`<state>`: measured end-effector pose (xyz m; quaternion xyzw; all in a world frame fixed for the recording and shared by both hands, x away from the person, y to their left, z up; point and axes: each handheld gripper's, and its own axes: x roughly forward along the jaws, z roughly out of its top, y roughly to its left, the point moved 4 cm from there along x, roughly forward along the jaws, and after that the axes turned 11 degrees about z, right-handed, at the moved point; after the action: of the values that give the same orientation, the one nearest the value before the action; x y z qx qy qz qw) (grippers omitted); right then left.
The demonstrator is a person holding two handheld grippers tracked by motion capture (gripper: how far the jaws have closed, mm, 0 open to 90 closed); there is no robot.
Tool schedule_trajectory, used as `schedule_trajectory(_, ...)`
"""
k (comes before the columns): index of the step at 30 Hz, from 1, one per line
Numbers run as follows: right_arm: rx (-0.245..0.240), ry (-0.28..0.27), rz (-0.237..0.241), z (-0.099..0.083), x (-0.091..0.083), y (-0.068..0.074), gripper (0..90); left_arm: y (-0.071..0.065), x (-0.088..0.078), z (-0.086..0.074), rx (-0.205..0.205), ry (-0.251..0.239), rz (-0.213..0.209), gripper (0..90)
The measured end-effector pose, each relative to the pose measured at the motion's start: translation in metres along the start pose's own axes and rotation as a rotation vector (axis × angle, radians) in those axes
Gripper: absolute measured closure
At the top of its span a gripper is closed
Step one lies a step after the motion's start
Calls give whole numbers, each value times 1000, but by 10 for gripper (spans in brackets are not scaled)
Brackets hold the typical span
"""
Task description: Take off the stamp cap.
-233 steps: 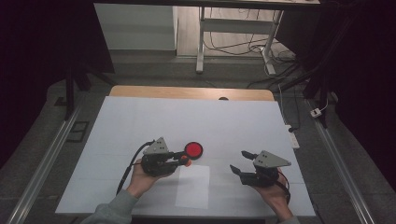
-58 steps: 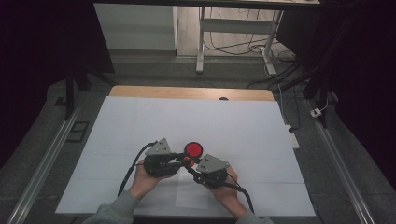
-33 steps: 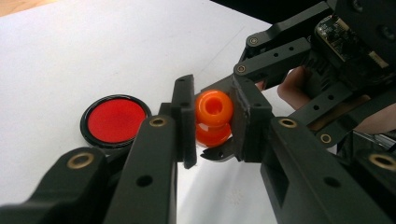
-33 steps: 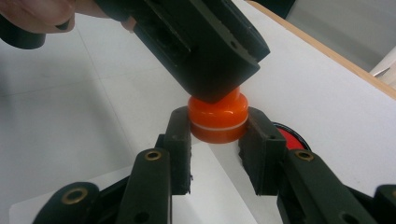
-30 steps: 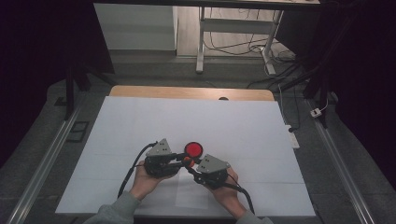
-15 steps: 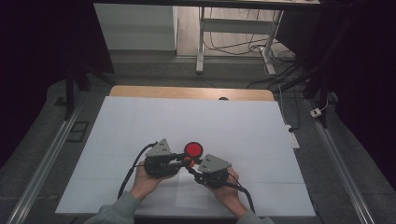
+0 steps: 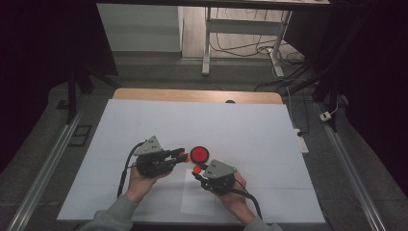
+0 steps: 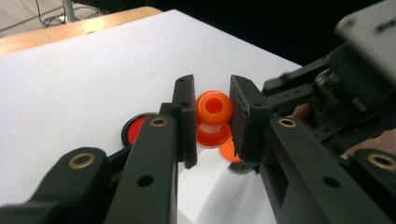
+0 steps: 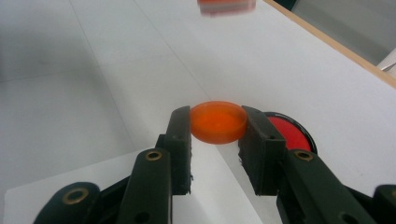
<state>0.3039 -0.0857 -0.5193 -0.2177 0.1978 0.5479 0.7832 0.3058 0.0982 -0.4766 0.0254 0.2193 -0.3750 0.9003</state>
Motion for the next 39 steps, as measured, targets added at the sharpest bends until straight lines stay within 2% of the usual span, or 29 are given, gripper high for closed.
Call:
schedule_trajectory(5,11,-6,-2,-1,-2,-2,649,-9,5,-1,35,12,-22,729)
schedule_trajectory(9,25,-15,-5,-2,-5,-5,648,-8,5,-1,28,15,-26,729)
schedule_trajectory(17,35,-24,-19,-4,-10,-10,648,-9,7,-4,43,26,-22,728)
schedule_trajectory(27,73,-45,-31,-10,-17,-17,646,-7,6,-4,37,29,-19,727)
schedule_trajectory(39,88,-41,-59,-19,-32,-24,646,-5,6,-4,39,35,-10,727)
